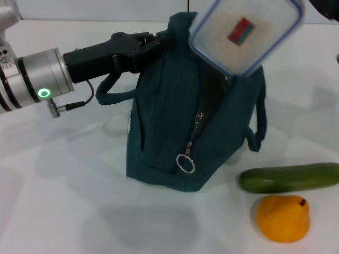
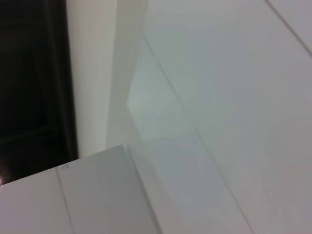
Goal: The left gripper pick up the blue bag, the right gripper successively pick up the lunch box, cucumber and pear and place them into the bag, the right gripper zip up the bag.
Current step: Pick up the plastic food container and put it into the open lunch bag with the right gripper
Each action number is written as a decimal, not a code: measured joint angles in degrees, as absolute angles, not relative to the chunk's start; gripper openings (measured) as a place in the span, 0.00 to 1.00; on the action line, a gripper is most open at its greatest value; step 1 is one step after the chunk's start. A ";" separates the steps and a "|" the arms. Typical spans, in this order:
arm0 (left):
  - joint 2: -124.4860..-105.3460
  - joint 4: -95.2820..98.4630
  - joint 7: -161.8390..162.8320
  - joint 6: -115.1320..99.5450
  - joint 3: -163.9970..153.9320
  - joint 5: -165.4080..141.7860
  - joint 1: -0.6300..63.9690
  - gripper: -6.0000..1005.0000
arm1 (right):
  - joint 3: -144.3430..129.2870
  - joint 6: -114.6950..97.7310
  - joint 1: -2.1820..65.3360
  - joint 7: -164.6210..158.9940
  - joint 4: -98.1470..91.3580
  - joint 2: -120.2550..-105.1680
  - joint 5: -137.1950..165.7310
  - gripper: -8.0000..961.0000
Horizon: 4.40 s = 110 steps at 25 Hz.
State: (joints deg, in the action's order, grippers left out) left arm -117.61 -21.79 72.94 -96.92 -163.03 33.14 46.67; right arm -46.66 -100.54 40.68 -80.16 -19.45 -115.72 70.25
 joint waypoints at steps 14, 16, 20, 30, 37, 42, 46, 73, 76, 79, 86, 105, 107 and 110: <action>-117.59 -21.77 73.14 -96.79 -163.04 33.25 46.93 0.11 | -56.54 -94.64 36.73 -78.10 -21.15 -115.22 70.99 0.12; -117.62 -21.59 73.05 -96.42 -163.04 33.24 47.22 0.11 | -59.33 -92.42 36.84 -76.40 -21.43 -115.51 71.01 0.12; -117.86 -21.39 73.00 -95.53 -163.03 33.21 47.76 0.11 | -63.46 -90.56 37.61 -74.54 -21.48 -116.05 70.64 0.12; -118.13 -21.78 72.97 -95.44 -163.03 33.13 47.89 0.11 | -63.84 -95.04 36.42 -70.85 -21.38 -115.97 63.53 0.13; -118.13 -21.33 73.54 -95.68 -163.03 32.28 48.31 0.11 | -63.41 -96.29 36.93 -69.13 -21.53 -115.98 61.76 0.13; -118.25 -21.21 74.75 -96.13 -163.03 31.74 48.87 0.11 | -63.74 -97.04 38.43 -68.79 -21.30 -116.14 61.31 0.13; -118.27 -21.18 76.56 -97.25 -163.04 31.74 48.98 0.11 | -64.16 -97.39 38.47 -67.54 -20.90 -116.17 61.22 0.13; -117.11 -21.73 82.49 -99.23 -162.95 31.83 50.41 0.11 | -73.76 -103.78 36.73 -46.78 -17.10 -116.18 51.34 0.14; -116.60 -21.77 82.71 -96.73 -162.95 32.23 49.82 0.11 | -73.87 -104.26 36.54 -44.67 -17.05 -116.18 51.26 0.14; -116.72 -21.79 81.49 -93.66 -162.95 32.39 49.40 0.11 | -74.33 -104.03 36.00 -41.90 -16.93 -116.18 51.40 0.14; -117.01 -21.80 80.12 -91.15 -162.95 31.82 49.09 0.11 | -76.38 -102.00 36.39 -38.50 -16.38 -116.18 51.04 0.14; -117.53 -21.18 79.98 -93.32 -162.95 32.05 49.33 0.11 | -81.85 -92.70 39.37 -41.27 -14.85 -116.18 49.47 0.15; -117.44 -21.17 79.98 -93.41 -162.95 32.10 49.32 0.11 | -83.24 -91.47 39.38 -41.29 -14.86 -116.18 49.46 0.15; -117.38 -21.18 79.98 -93.56 -162.94 32.12 49.32 0.11 | -84.09 -89.73 39.41 -42.09 -15.18 -116.19 49.46 0.15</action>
State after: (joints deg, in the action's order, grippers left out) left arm -117.38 -21.18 79.98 -93.56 -162.94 32.12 49.32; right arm -84.09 -89.73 39.41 -42.09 -15.18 -116.19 49.46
